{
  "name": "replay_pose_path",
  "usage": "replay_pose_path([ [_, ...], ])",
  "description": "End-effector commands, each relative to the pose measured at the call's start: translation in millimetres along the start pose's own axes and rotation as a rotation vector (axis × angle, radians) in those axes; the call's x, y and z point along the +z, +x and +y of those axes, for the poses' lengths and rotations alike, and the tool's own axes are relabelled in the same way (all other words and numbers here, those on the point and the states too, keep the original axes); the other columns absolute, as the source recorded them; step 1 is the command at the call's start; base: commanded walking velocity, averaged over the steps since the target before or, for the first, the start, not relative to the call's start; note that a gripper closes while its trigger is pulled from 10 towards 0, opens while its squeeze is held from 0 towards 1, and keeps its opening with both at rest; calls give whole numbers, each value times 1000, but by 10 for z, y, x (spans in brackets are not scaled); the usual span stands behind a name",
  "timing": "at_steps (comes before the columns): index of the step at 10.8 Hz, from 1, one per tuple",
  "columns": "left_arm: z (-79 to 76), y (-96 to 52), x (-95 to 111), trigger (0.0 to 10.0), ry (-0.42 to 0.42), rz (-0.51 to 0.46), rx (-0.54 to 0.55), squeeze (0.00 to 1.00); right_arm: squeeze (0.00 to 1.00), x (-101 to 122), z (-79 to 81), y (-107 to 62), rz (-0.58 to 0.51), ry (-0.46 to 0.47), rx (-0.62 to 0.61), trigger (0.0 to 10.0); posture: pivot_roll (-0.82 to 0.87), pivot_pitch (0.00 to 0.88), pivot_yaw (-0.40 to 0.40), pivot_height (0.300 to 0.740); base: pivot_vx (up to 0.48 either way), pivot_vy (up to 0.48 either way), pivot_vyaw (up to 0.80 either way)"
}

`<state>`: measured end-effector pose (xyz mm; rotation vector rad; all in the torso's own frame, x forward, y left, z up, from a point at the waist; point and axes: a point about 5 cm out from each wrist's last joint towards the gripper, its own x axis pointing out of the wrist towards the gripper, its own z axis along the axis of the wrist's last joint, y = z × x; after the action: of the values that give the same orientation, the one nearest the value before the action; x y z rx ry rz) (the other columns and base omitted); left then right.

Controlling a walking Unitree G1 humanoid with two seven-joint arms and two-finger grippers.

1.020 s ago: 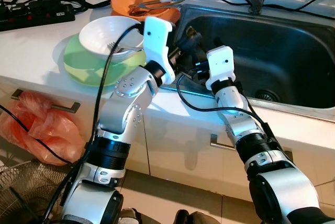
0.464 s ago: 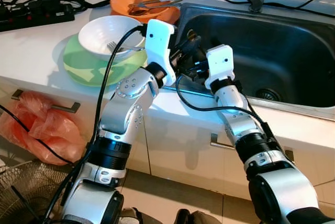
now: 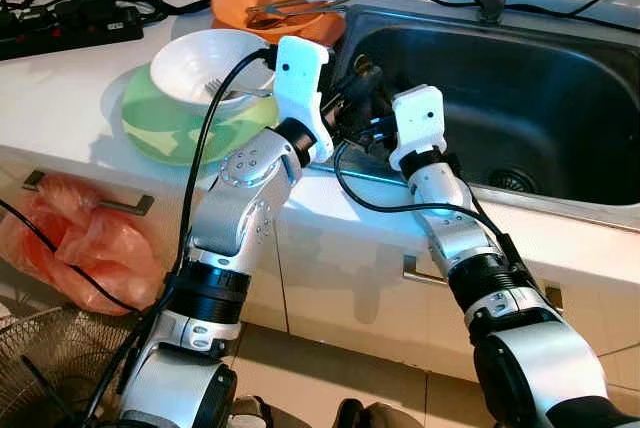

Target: Kitchen organization

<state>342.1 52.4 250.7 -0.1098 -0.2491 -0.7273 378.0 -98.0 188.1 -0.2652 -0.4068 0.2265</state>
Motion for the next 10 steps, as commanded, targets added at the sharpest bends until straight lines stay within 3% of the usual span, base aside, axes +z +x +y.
replay_pose_path([
  [1, 13, 22, 41, 10000, 20, -10, 11, 0, 0, -10, 11, -30, -6, 12, 4, 0, 89, 142, -8, 740, 0, 0, 0],
  [8, 84, 30, 40, 10000, 59, -6, 74, 0, 0, -31, 13, -45, 1, 24, -2, 0, 89, 145, -4, 740, 0, 0, 0],
  [9, 90, 34, 35, 10000, 59, -8, 82, 1000, 0, -32, 13, -45, 2, 24, -2, 0, 88, 143, -4, 740, 0, 0, 0],
  [10, 102, 38, 33, 10000, 53, -10, 86, 1000, 0, -34, 11, -46, 3, 24, -3, 0, 89, 142, -4, 740, 0, 0, 0],
])
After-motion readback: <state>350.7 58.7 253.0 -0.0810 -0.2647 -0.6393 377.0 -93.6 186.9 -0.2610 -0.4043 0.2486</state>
